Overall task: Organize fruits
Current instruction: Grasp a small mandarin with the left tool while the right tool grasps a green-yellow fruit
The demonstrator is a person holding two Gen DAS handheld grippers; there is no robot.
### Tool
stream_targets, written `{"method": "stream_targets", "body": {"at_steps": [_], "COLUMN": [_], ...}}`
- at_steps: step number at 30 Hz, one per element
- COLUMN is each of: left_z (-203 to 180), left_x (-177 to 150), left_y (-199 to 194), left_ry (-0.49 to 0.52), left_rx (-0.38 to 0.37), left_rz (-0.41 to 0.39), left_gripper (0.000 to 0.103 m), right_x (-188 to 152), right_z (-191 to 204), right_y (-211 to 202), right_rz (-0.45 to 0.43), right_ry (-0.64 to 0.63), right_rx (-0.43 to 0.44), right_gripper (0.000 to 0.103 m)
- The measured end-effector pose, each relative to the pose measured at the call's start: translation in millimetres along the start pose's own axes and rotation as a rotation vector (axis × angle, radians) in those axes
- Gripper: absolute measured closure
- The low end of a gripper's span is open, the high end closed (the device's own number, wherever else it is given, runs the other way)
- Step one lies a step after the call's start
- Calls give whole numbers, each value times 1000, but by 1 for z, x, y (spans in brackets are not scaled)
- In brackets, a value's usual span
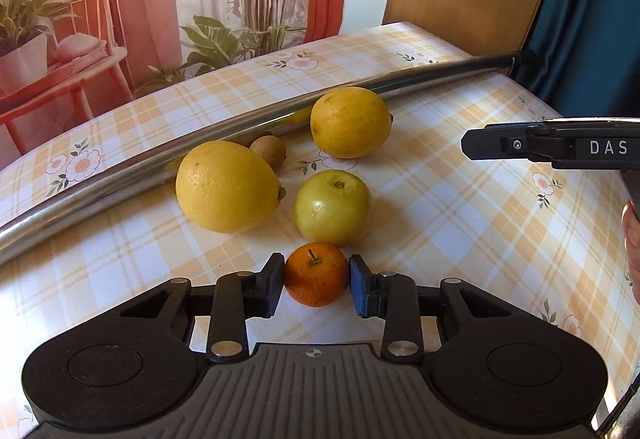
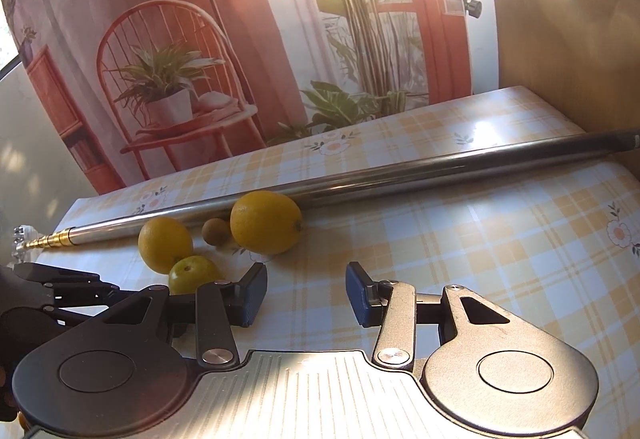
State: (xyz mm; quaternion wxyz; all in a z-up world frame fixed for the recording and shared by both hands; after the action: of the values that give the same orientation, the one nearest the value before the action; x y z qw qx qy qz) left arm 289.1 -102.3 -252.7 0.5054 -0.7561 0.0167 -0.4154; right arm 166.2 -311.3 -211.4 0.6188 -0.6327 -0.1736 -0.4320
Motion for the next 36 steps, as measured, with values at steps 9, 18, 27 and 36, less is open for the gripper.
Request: {"method": "stream_targets", "body": {"at_steps": [9,18,27,36], "left_z": [10,26,43,49], "left_x": [-3,-22,-39,-49], "left_y": [-33,-74,-103,-115], "left_ry": [-26,-100,-171,-212], "left_rx": [6,55,102,105], "left_rz": [-57,-124,-157,-178], "left_gripper": [67,67,67,67], "right_x": [0,-4,0,-3], "right_z": [13,49,93,105], "right_y": [2,11,34,59], "right_rz": [16,53,52,97], "right_ry": [-27,-151,-272,-275], "right_rx": [27,80,137,136], "right_gripper": [62,60,54,52]}}
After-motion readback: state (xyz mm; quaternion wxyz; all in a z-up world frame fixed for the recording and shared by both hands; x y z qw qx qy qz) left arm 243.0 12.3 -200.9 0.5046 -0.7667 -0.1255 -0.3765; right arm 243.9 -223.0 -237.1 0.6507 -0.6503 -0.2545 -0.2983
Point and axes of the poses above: each gripper's, at about its wrist camera, not at the fingertips, and y roughly the way its jaws point, z to its left, x to its top, the point moved 2 cm from there along y, roughly the way its jaws point, and after that the axes turned 5 degrees about -x, right-handed, at the moved point
